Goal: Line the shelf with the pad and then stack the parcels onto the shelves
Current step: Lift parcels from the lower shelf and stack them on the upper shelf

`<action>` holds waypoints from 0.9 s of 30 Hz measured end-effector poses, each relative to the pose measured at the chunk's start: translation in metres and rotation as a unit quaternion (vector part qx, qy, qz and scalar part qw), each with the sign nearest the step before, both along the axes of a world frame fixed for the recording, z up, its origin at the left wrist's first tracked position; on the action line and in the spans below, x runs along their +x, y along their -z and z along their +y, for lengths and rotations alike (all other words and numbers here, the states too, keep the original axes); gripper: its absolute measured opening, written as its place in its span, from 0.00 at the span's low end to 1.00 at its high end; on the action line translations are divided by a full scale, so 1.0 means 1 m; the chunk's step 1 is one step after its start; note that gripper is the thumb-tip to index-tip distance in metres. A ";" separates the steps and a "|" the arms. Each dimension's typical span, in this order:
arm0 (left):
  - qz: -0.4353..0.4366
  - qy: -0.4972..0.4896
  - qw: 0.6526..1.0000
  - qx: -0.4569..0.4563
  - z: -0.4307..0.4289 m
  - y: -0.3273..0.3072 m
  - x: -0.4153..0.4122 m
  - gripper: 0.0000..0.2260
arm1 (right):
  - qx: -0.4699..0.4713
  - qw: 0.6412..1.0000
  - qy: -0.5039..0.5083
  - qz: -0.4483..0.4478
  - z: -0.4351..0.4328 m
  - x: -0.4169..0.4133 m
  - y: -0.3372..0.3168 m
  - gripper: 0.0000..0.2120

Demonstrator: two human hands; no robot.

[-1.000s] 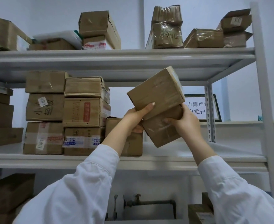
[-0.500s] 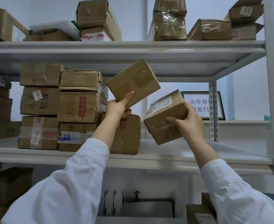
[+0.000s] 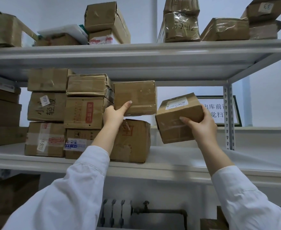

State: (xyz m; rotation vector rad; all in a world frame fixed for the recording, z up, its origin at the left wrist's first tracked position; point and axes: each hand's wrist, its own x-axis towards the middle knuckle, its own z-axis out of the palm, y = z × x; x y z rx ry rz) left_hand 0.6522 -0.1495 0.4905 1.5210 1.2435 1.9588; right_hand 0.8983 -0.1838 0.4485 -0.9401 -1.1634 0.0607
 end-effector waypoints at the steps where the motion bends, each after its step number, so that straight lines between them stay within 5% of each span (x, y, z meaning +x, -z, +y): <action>1: 0.018 -0.023 1.000 0.000 0.000 0.000 -0.001 0.45 | 0.003 1.000 -0.004 0.009 0.001 0.000 -0.001 0.33; 16: 0.167 -0.271 0.947 0.036 0.007 0.026 0.002 0.32 | 0.016 0.961 -0.201 0.186 0.006 0.000 -0.035 0.17; 27: 0.213 -0.301 0.929 0.039 0.010 0.026 0.003 0.30 | 0.018 0.953 -0.227 0.198 0.007 -0.008 -0.061 0.18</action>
